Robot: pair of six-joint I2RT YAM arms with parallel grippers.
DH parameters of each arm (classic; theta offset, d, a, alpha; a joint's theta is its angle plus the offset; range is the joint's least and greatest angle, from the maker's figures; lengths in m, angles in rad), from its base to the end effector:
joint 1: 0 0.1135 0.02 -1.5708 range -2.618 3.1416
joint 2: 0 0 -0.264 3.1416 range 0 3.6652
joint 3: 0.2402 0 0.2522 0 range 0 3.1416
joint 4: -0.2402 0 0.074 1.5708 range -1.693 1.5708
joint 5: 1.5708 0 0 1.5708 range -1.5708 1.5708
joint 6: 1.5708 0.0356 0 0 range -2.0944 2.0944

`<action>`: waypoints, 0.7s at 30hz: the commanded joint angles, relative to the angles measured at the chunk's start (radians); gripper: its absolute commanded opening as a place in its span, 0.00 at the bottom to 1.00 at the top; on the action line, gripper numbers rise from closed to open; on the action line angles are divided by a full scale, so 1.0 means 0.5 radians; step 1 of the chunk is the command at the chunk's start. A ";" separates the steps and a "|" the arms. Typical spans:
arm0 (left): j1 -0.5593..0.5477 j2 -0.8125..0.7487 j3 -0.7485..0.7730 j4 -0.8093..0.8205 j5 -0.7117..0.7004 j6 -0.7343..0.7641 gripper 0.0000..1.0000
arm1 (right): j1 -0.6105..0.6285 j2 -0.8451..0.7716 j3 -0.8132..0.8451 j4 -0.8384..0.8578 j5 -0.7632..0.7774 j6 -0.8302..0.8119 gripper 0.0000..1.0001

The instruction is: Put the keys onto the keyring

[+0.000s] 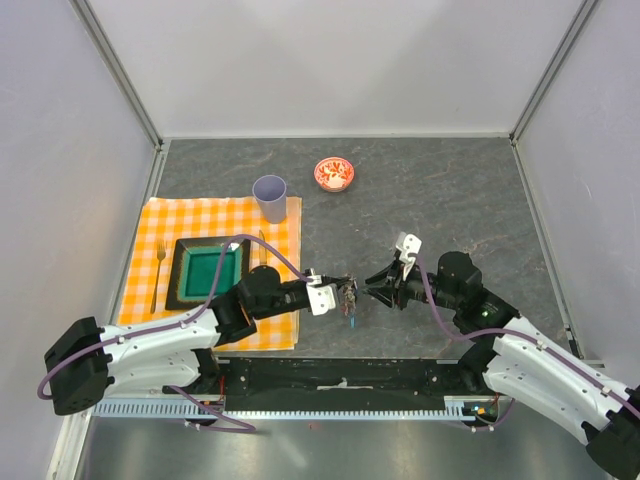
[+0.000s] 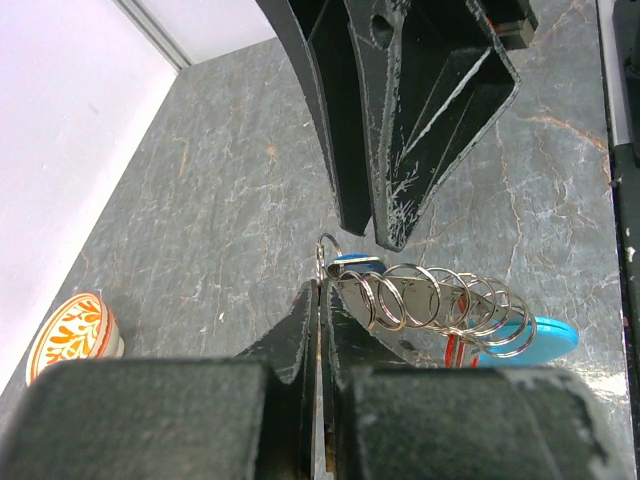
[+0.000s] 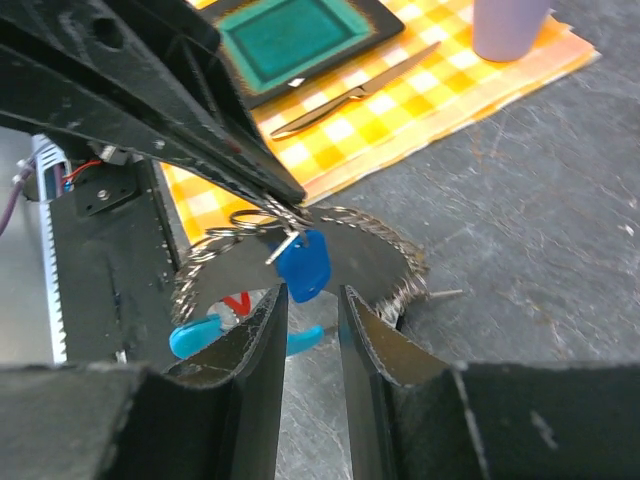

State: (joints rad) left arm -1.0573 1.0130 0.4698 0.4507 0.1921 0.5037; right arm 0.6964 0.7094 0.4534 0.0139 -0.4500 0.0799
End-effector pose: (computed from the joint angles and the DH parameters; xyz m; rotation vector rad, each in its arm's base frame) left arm 0.1068 -0.2032 0.2522 1.2928 1.0949 -0.5768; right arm 0.1242 0.1240 0.2561 -0.8840 1.6751 0.9475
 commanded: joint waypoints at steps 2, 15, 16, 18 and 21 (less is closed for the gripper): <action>-0.008 -0.029 0.057 0.117 0.082 -0.035 0.02 | -0.009 -0.035 0.127 0.129 -0.241 -0.117 0.34; -0.005 -0.029 0.094 0.096 0.171 -0.053 0.02 | -0.009 -0.001 0.133 0.181 -0.269 -0.132 0.27; -0.008 -0.029 0.094 0.090 0.177 -0.050 0.02 | -0.009 -0.001 0.127 0.187 -0.269 -0.129 0.27; -0.005 -0.032 0.094 0.086 0.189 -0.050 0.02 | -0.009 -0.004 0.127 0.187 -0.248 -0.129 0.27; -0.009 -0.035 0.097 0.086 0.193 -0.050 0.02 | -0.012 -0.014 0.118 0.187 -0.220 -0.129 0.26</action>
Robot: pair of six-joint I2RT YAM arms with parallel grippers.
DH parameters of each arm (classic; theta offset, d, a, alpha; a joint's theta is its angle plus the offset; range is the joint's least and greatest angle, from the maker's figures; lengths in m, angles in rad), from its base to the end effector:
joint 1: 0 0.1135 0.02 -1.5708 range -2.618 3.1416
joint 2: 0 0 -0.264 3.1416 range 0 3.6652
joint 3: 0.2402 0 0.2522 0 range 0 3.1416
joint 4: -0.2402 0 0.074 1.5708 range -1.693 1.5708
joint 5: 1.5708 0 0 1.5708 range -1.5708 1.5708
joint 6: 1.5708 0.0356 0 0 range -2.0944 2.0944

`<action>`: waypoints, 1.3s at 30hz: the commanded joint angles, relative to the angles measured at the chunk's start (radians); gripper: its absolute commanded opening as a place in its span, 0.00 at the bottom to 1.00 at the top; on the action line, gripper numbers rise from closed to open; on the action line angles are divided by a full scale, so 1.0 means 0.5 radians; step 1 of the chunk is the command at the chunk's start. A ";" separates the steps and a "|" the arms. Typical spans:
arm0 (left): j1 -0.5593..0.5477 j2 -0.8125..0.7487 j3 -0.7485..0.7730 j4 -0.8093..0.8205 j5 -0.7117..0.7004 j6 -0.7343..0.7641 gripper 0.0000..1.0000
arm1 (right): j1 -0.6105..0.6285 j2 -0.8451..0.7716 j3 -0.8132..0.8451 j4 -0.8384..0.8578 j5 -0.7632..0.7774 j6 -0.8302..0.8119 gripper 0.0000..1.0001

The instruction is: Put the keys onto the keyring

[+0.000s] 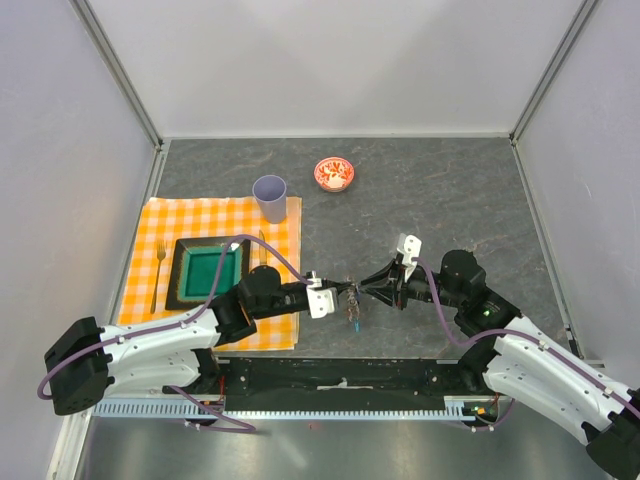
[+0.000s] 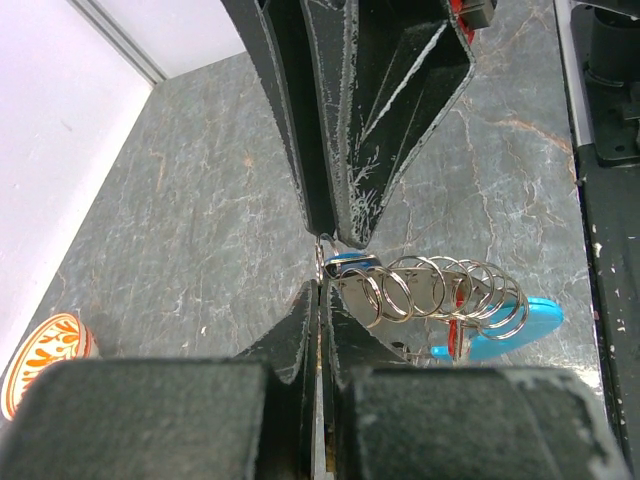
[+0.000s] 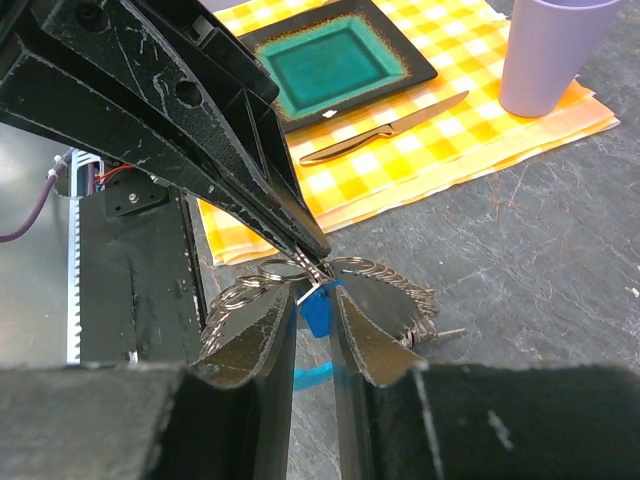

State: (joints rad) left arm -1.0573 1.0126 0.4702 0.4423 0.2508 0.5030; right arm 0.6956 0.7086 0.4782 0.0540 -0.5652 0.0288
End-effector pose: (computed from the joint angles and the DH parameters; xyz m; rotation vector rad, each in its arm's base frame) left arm 0.1047 -0.2037 0.2515 1.3300 1.0691 -0.6252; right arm 0.1215 0.1263 0.2695 -0.9915 1.5402 1.0115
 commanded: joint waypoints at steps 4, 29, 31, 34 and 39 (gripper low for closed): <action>-0.009 -0.040 0.097 0.103 0.084 -0.052 0.02 | -0.008 -0.003 0.065 0.110 0.023 -0.027 0.26; -0.005 -0.151 -0.084 0.496 -0.069 -0.089 0.02 | -0.008 -0.021 0.004 0.042 0.096 0.151 0.00; -0.008 -0.166 -0.103 0.545 -0.060 -0.092 0.02 | -0.008 -0.024 -0.002 0.033 0.124 0.188 0.00; -0.005 -0.163 -0.121 0.609 -0.029 -0.110 0.02 | -0.008 0.000 -0.005 0.030 0.090 0.212 0.00; -0.005 -0.145 -0.133 0.723 0.017 -0.135 0.02 | -0.008 0.098 0.004 0.033 0.023 0.258 0.00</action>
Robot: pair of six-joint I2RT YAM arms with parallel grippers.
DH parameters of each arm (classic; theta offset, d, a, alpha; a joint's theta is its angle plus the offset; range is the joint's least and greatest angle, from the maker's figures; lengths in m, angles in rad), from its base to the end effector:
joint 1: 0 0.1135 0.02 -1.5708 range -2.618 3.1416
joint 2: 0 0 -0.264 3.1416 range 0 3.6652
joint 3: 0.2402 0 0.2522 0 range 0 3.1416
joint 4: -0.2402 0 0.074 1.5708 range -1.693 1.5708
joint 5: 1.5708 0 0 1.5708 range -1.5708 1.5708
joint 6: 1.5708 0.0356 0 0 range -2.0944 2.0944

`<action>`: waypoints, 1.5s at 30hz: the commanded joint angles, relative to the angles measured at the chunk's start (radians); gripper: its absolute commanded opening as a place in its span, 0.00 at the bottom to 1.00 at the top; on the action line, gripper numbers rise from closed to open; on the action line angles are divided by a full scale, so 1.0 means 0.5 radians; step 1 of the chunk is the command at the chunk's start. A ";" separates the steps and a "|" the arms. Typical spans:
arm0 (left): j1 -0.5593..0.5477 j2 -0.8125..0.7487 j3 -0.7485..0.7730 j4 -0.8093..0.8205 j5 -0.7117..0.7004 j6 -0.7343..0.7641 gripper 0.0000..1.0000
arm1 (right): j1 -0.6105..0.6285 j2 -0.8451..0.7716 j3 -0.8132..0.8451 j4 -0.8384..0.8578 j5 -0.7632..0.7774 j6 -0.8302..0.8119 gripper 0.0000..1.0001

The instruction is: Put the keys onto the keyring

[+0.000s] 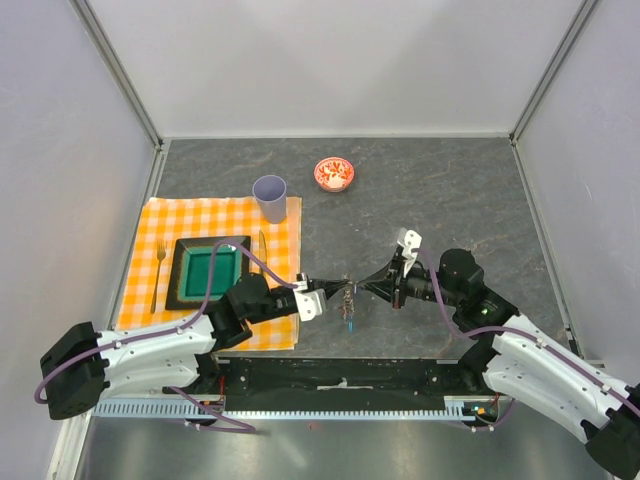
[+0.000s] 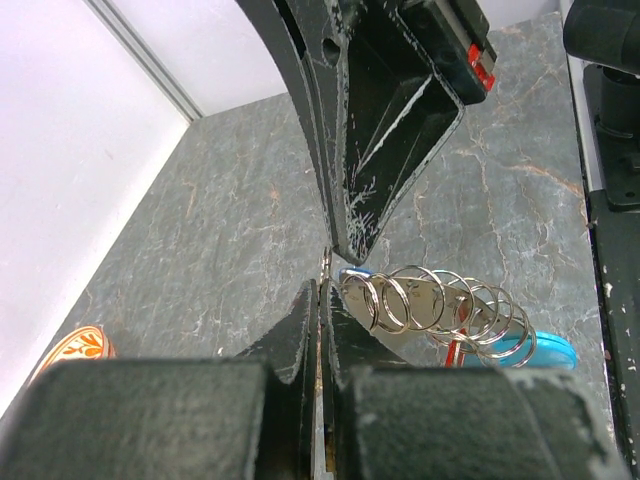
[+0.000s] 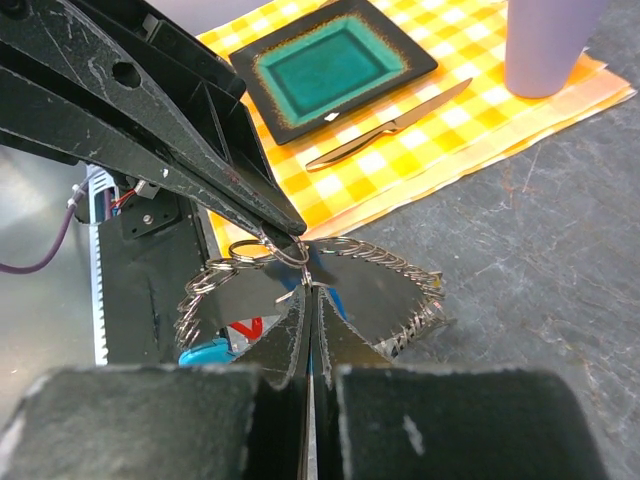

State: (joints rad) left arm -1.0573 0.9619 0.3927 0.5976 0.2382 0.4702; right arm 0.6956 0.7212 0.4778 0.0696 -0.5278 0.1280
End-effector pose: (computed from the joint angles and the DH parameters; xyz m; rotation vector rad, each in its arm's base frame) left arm 0.0989 -0.1925 0.2517 1.2235 0.9986 -0.6462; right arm 0.1245 0.1273 0.2689 -0.8944 1.6106 1.0487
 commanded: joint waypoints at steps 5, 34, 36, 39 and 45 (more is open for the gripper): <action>-0.005 -0.003 0.028 0.489 0.097 -0.106 0.02 | -0.008 0.202 0.005 0.084 -0.235 0.121 0.00; -0.005 0.027 -0.015 0.489 0.100 -0.207 0.02 | -0.011 -0.044 0.311 -0.247 -0.119 -0.652 0.35; -0.005 0.024 -0.018 0.501 0.103 -0.216 0.02 | -0.008 0.012 0.327 -0.216 -0.211 -0.670 0.34; -0.005 0.021 -0.025 0.514 0.097 -0.226 0.02 | -0.011 0.039 0.336 -0.179 -0.248 -0.692 0.34; -0.005 0.006 -0.037 0.532 0.079 -0.235 0.02 | -0.011 0.089 0.361 -0.225 -0.337 -0.722 0.31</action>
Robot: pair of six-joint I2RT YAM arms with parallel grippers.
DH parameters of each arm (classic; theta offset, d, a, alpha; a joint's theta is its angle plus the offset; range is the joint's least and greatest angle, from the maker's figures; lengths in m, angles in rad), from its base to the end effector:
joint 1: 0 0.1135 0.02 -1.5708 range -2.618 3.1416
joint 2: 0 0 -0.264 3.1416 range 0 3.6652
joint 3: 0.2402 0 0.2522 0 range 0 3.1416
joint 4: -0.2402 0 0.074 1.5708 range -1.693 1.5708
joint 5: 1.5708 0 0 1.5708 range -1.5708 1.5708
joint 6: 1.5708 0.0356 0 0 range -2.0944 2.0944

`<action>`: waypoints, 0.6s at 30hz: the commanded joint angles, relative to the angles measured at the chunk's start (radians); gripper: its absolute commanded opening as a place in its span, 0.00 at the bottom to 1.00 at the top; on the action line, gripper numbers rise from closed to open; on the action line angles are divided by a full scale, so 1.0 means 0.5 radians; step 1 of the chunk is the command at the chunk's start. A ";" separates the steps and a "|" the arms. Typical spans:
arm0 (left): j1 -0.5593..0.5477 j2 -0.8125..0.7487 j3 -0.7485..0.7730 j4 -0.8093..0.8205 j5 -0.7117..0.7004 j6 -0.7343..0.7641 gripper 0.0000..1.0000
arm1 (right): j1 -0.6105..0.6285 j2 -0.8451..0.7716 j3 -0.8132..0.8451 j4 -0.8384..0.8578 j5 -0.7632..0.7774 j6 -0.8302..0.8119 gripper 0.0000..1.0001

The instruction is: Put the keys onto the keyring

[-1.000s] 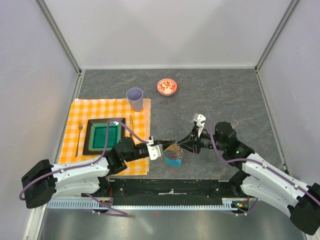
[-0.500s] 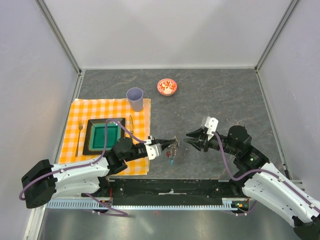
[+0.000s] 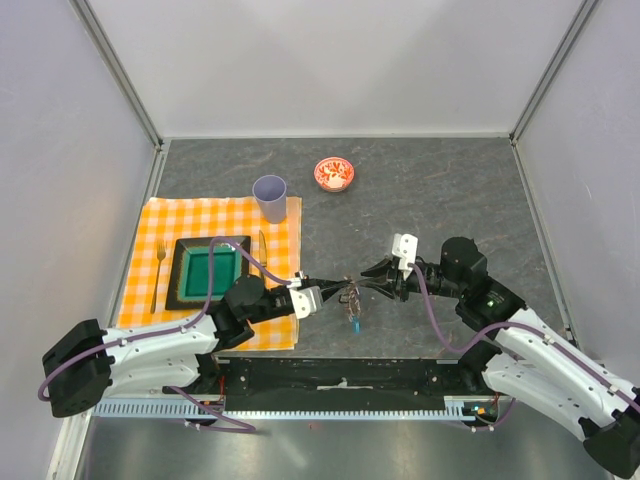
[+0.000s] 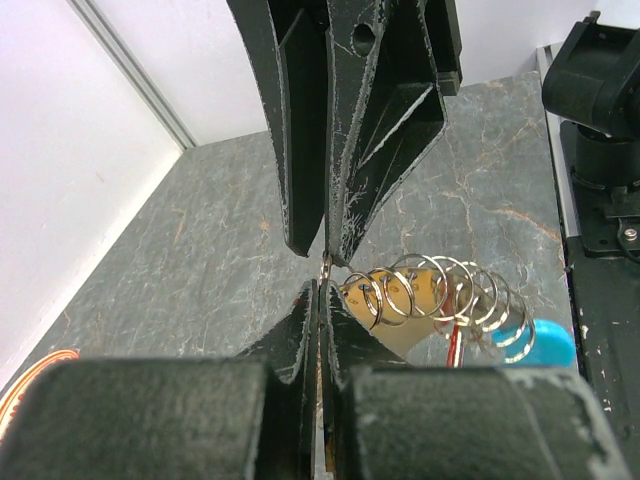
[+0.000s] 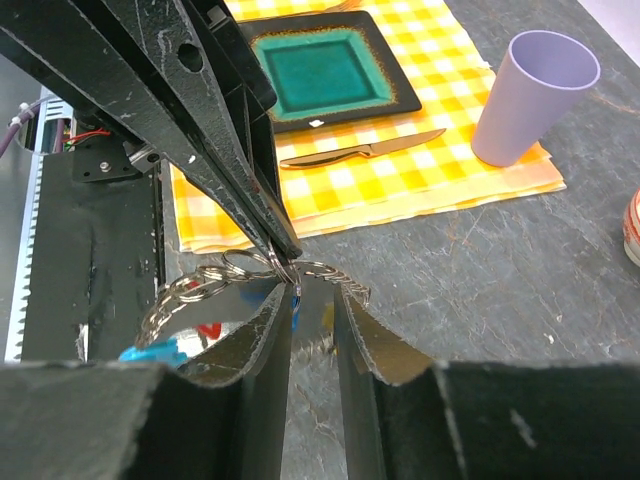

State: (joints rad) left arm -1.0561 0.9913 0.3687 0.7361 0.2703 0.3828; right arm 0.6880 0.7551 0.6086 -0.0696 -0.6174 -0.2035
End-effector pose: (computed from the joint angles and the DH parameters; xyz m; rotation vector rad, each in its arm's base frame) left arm 0.0986 -0.1936 0.2526 1.1512 0.9699 -0.7418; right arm 0.1256 0.1299 0.2959 -1.1778 1.4075 0.8933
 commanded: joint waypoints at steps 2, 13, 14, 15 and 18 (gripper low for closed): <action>-0.008 -0.050 0.014 0.258 -0.004 -0.063 0.02 | 0.008 0.024 0.105 0.053 -0.192 -0.059 0.30; -0.008 -0.022 0.017 0.270 -0.013 -0.063 0.02 | 0.008 0.045 0.111 0.053 -0.265 -0.065 0.29; -0.008 -0.025 0.017 0.270 -0.007 -0.066 0.02 | 0.005 0.045 0.111 0.056 -0.265 -0.072 0.29; -0.008 -0.025 0.017 0.270 -0.010 -0.066 0.02 | 0.005 0.042 0.111 0.053 -0.262 -0.072 0.29; -0.005 -0.022 0.017 0.264 -0.007 -0.066 0.02 | 0.008 0.042 0.105 0.047 -0.272 -0.078 0.29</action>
State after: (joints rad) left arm -1.0557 0.9894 0.3653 0.7383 0.2638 0.3805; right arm 0.6830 0.7742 0.6167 -0.0826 -0.6834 -0.2264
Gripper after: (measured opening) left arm 0.025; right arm 0.286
